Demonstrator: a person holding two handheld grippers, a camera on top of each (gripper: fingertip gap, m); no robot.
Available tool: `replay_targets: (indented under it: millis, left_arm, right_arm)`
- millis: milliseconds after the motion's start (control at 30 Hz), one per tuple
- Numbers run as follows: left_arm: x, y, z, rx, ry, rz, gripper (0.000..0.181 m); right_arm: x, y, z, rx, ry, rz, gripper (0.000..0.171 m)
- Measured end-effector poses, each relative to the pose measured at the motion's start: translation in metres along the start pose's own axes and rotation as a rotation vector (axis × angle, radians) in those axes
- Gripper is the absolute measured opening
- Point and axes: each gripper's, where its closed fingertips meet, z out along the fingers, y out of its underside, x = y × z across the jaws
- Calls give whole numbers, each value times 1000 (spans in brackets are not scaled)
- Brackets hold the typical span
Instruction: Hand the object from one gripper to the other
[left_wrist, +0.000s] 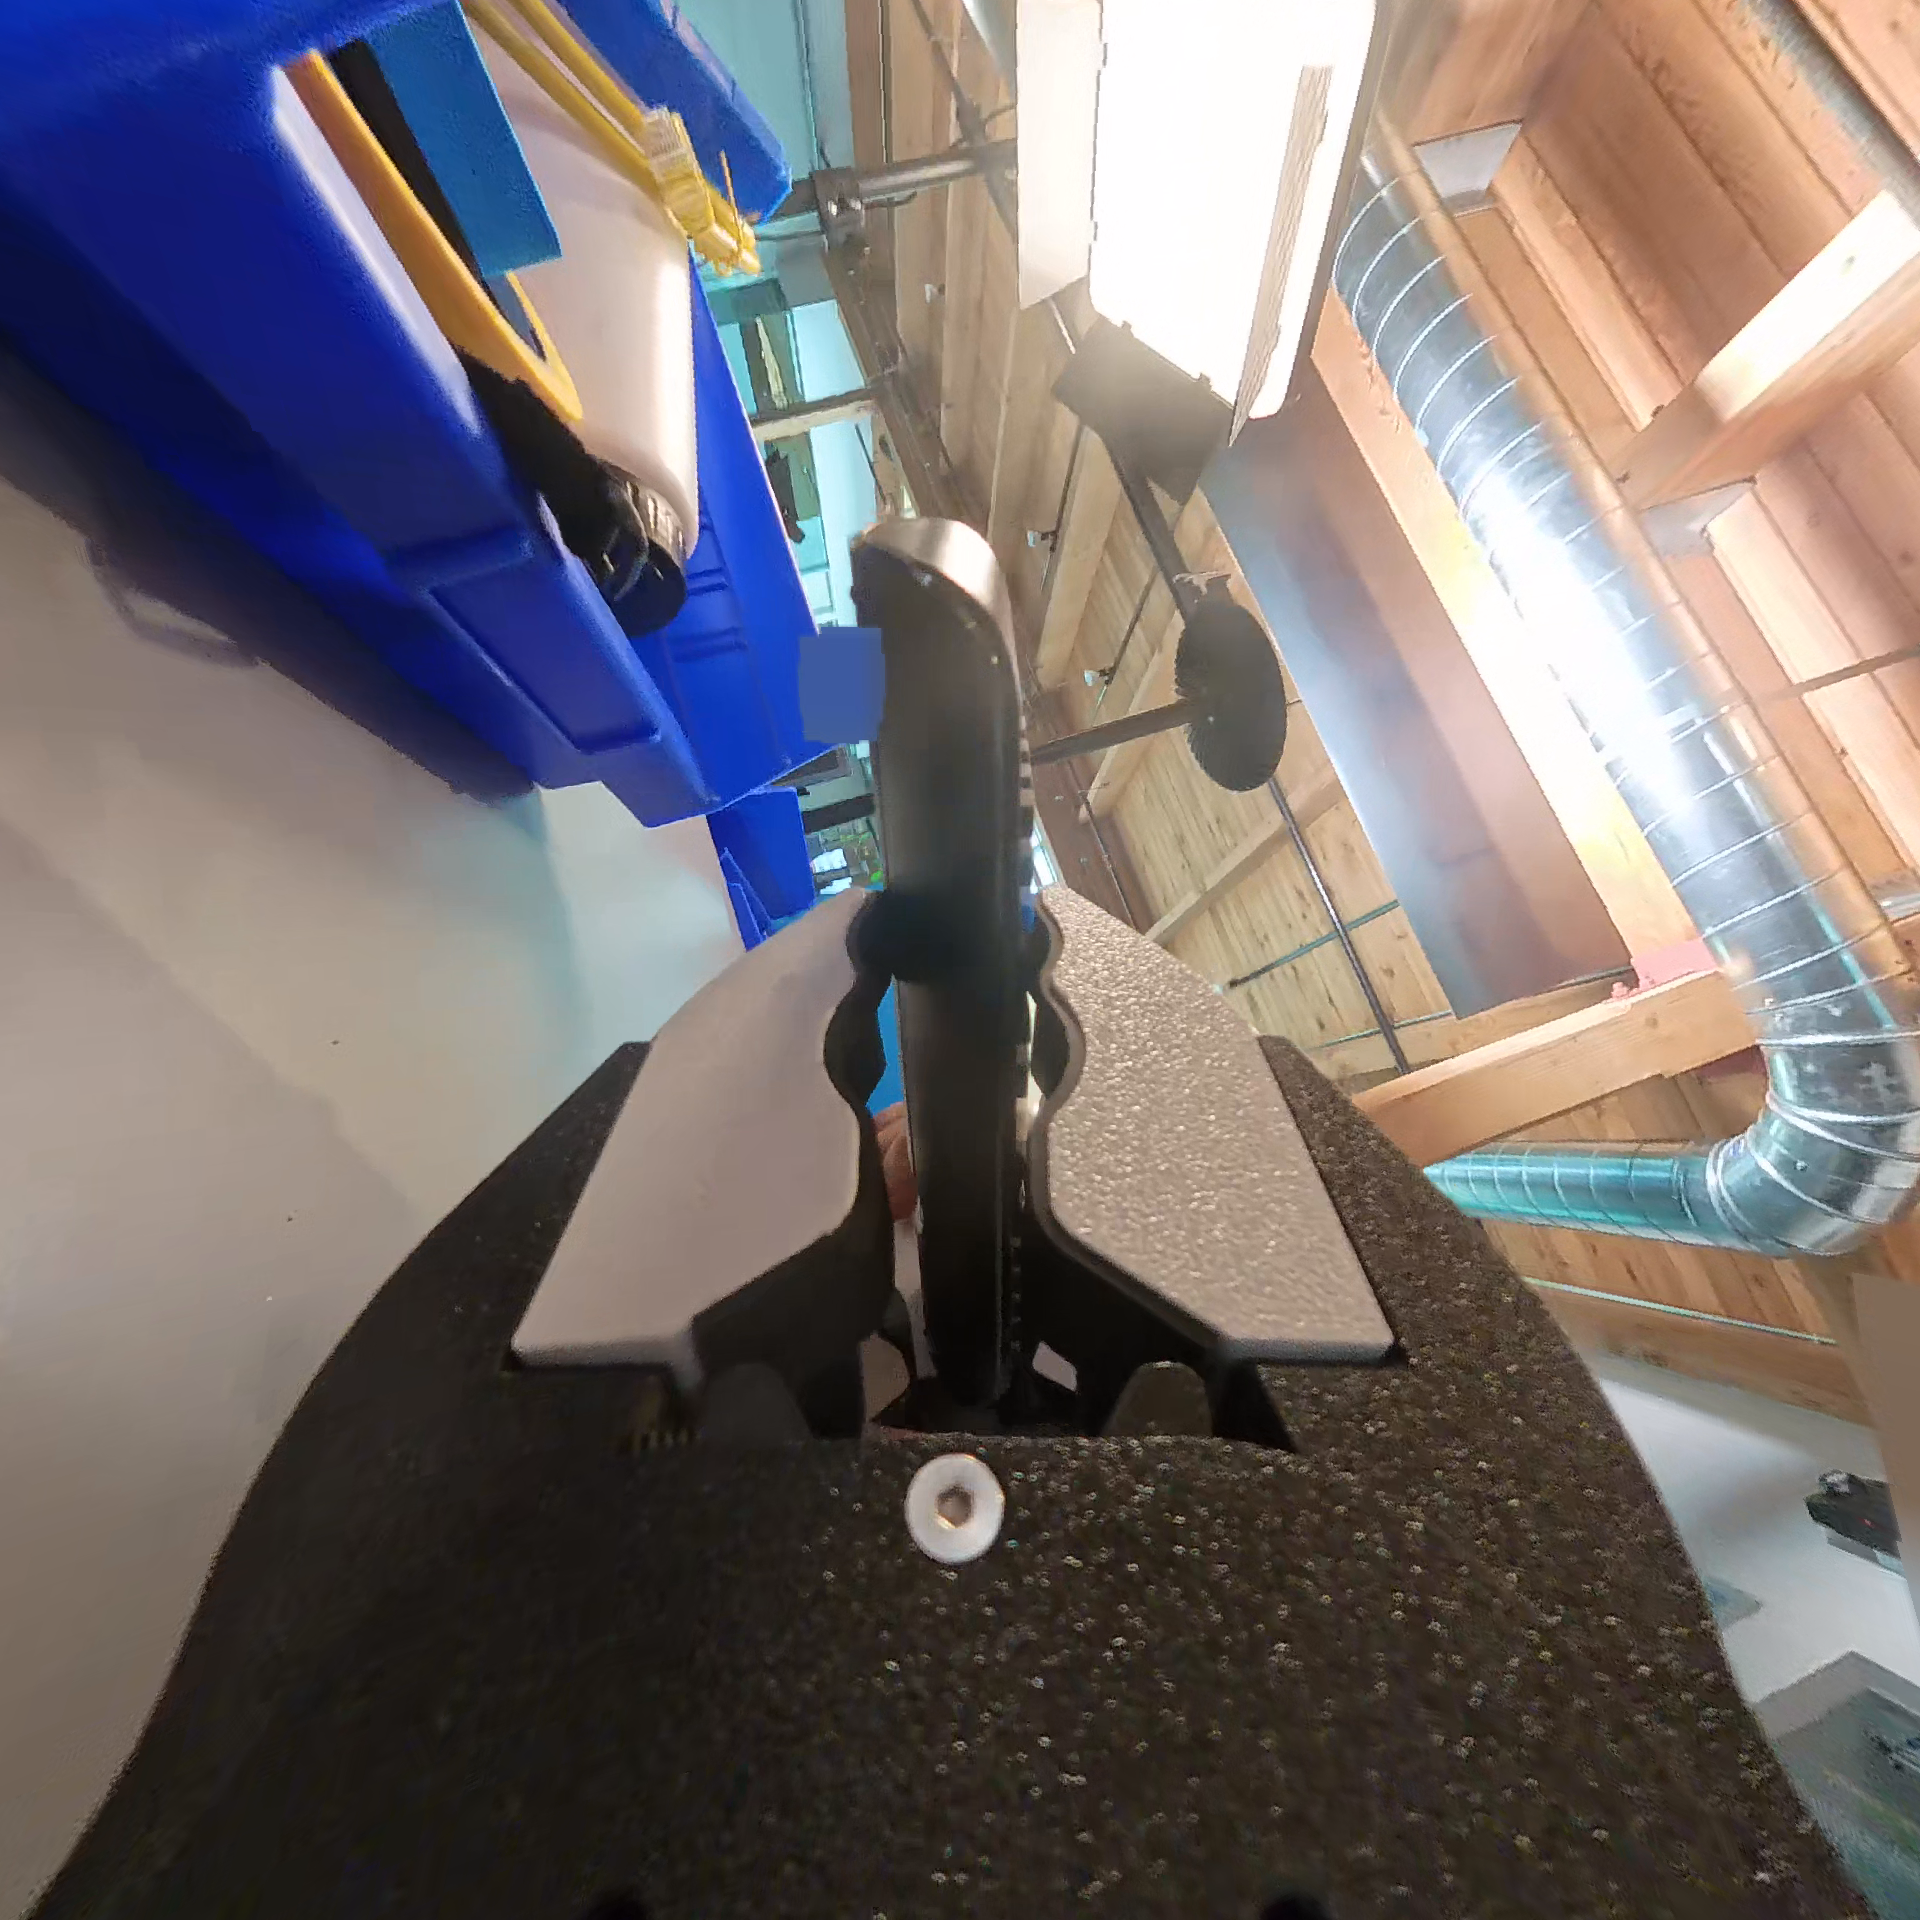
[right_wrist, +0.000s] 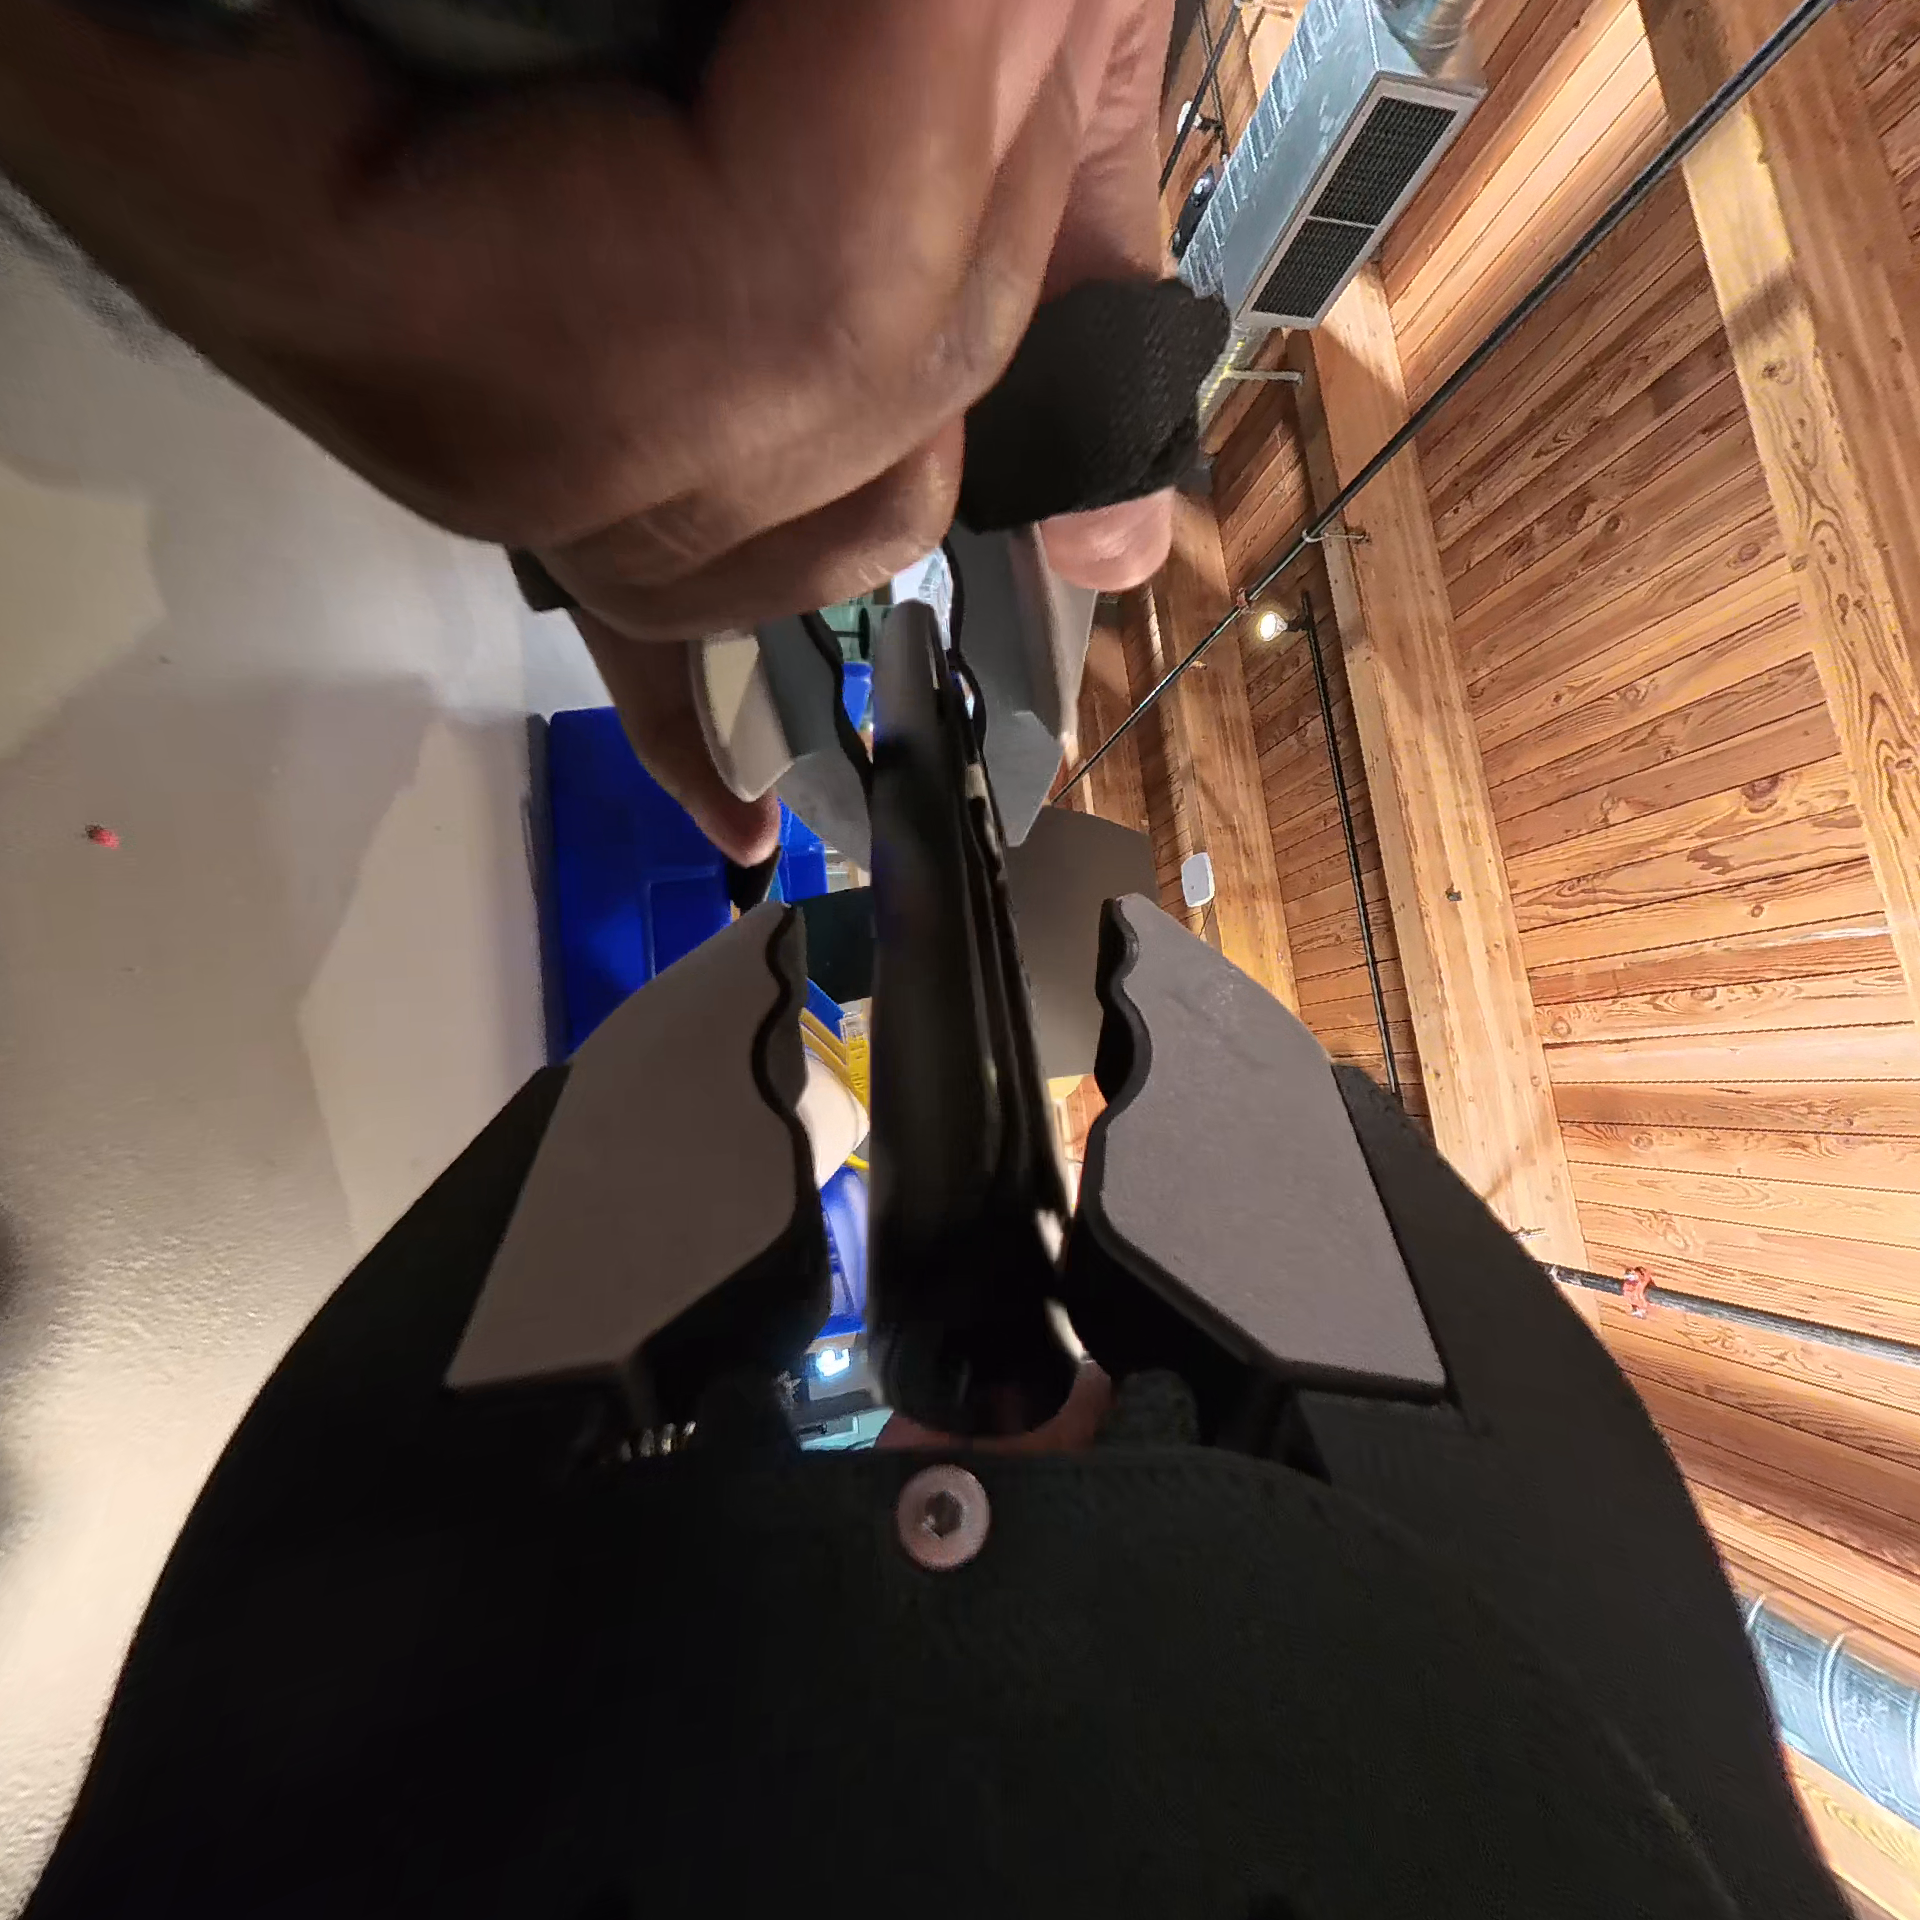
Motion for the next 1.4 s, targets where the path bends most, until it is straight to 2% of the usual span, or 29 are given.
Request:
replay_targets:
  millis: [100,500,767,867,1067,1200,1233,1300,1400]
  left_arm:
    - [-1,6,2,-41,-7,6,26]
    - [-4,-2,-2,48,-15,-43,26]
    - [1,0,2,1,6,7,26]
    - [19,-2,6,-51,88,88,47]
    - [50,-26,3,-72,221,421,65]
    - [59,-24,-7,-174,267,903,68]
    - [58,-25,-10,-177,259,1045,73]
    - [56,-26,-18,-179,255,1307,76]
    - [60,-9,-33,-258,344,1552,76]
  right_arm:
    - [0,1,0,0,1,-1,50]
    - [-5,-6,-1,29,-31,0,49]
    - [1,1,0,-4,-12,24,41]
    - [12,8,-1,-22,13,119,40]
    - [36,21,-6,14,25,493,40]
    - [51,18,-14,184,-59,913,40]
    - [51,15,-16,233,-110,1004,40]
    - [55,8,-22,321,-183,1127,40]
    - [59,-5,-29,436,-292,1256,40]
